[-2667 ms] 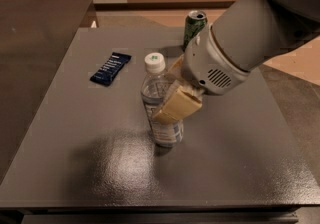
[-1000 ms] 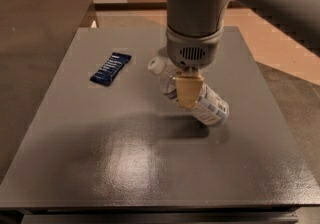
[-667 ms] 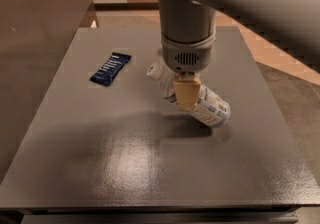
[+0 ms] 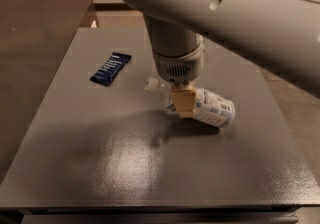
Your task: Knock blue plastic bottle over
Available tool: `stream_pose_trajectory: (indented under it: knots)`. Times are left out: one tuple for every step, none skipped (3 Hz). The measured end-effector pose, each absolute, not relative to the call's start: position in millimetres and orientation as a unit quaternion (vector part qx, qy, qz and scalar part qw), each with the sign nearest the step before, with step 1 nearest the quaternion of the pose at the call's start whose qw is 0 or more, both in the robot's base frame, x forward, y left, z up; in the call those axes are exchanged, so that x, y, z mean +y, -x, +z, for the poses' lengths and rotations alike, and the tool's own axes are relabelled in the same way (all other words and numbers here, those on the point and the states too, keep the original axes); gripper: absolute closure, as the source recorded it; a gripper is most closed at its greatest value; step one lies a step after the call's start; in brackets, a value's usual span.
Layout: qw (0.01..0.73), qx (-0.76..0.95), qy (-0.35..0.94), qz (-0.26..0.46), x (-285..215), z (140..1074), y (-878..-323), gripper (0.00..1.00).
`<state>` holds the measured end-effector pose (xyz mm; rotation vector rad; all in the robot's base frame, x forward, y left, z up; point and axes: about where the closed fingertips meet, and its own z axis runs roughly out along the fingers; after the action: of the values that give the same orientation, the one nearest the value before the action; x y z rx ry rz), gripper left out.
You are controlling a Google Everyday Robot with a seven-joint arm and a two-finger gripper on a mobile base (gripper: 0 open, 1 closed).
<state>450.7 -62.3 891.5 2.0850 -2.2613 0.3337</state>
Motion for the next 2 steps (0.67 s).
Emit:
stream_pose_trajectory:
  knots:
    - [0.007, -0.730, -0.675, 0.109, -57.3, 892.5, -455.7, 0.15]
    - [-0.008, -0.729, -0.676, 0.110, -52.7, 894.0, -460.0, 0.00]
